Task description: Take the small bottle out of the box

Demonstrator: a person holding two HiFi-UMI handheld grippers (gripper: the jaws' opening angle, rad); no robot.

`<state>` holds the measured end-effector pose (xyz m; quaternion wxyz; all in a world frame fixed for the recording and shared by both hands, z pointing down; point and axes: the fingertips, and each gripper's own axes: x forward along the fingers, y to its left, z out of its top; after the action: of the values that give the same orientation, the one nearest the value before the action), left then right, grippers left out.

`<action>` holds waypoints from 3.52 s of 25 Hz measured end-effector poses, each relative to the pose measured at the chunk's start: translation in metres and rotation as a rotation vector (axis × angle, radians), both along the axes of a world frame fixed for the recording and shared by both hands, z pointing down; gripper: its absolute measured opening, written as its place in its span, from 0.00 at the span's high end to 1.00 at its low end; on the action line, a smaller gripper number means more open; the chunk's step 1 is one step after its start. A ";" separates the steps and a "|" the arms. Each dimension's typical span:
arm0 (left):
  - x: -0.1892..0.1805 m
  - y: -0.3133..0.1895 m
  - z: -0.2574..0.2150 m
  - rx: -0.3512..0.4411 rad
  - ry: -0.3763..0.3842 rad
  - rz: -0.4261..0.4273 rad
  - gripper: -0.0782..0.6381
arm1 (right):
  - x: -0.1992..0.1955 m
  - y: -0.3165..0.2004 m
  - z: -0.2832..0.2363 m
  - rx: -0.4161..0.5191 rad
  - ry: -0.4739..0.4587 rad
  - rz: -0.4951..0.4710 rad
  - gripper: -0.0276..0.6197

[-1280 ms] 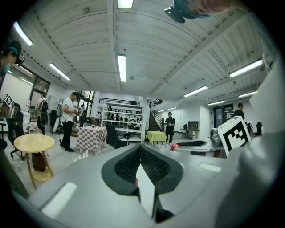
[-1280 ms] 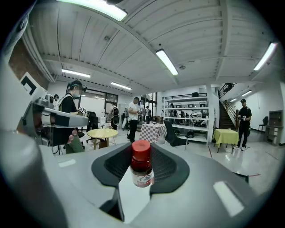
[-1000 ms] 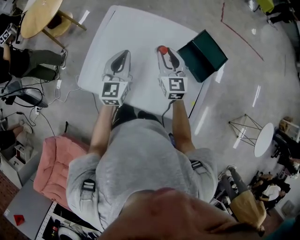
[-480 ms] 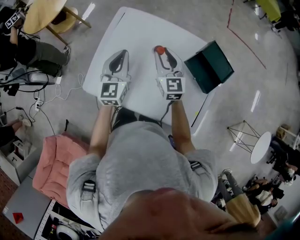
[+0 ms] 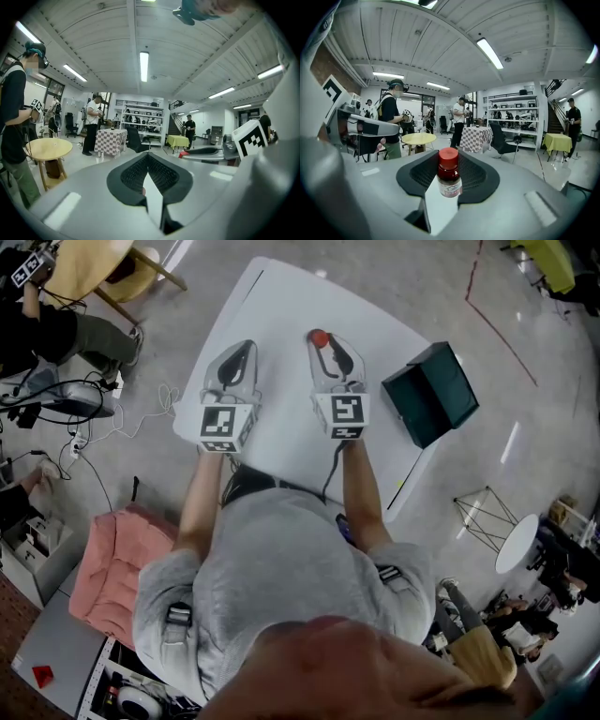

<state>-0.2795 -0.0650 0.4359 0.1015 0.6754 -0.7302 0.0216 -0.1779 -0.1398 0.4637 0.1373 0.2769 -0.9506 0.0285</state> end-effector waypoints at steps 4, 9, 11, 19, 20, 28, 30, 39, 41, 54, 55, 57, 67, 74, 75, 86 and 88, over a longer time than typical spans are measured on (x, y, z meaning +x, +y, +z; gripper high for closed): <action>-0.016 -0.015 0.015 -0.019 0.011 0.005 0.88 | -0.020 -0.015 0.014 -0.016 0.011 0.000 0.76; -0.033 -0.034 0.035 -0.043 0.027 0.013 0.88 | -0.045 -0.032 0.034 -0.040 0.016 -0.003 0.76; -0.037 -0.039 0.044 -0.057 0.044 0.020 0.88 | -0.051 -0.037 0.042 -0.046 0.024 0.001 0.76; -0.055 -0.060 0.072 -0.087 0.063 0.038 0.88 | -0.077 -0.056 0.072 -0.072 0.047 0.008 0.76; -0.057 -0.062 0.077 -0.093 0.066 0.039 0.88 | -0.079 -0.058 0.077 -0.075 0.049 0.008 0.76; -0.068 -0.077 0.105 -0.123 0.090 0.042 0.88 | -0.100 -0.076 0.105 -0.092 0.069 0.001 0.76; -0.071 -0.079 0.109 -0.125 0.095 0.041 0.88 | -0.105 -0.079 0.110 -0.090 0.077 -0.003 0.76; -0.077 -0.087 0.128 -0.158 0.116 0.034 0.88 | -0.116 -0.088 0.131 -0.102 0.093 -0.012 0.75; -0.077 -0.087 0.130 -0.162 0.118 0.034 0.88 | -0.118 -0.088 0.130 -0.107 0.081 -0.012 0.75; -0.072 -0.080 0.115 -0.134 0.111 0.034 0.88 | -0.113 -0.084 0.119 -0.119 0.047 -0.012 0.66; -0.071 -0.079 0.112 -0.128 0.110 0.034 0.88 | -0.112 -0.084 0.116 -0.118 0.045 -0.011 0.66; -0.069 -0.077 0.107 -0.122 0.105 0.034 0.88 | -0.108 -0.083 0.111 -0.115 0.041 -0.008 0.65; -0.054 -0.064 0.080 -0.077 0.090 0.035 0.88 | -0.084 -0.076 0.082 -0.071 0.023 0.016 0.65; -0.036 -0.054 0.054 -0.043 0.073 0.047 0.88 | -0.055 -0.069 0.055 -0.038 0.009 0.055 0.65; -0.032 -0.054 0.051 -0.038 0.070 0.051 0.87 | -0.050 -0.069 0.052 -0.035 0.007 0.063 0.65; 0.014 -0.043 0.020 0.010 0.037 0.099 0.88 | 0.015 -0.057 0.024 0.018 -0.003 0.141 0.70; 0.025 -0.041 0.017 0.015 0.035 0.112 0.88 | 0.029 -0.054 0.020 0.027 -0.006 0.157 0.71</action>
<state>-0.2543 -0.1060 0.4530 0.1078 0.7163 -0.6894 0.0101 -0.1488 -0.1935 0.4837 0.1281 0.3524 -0.9266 0.0273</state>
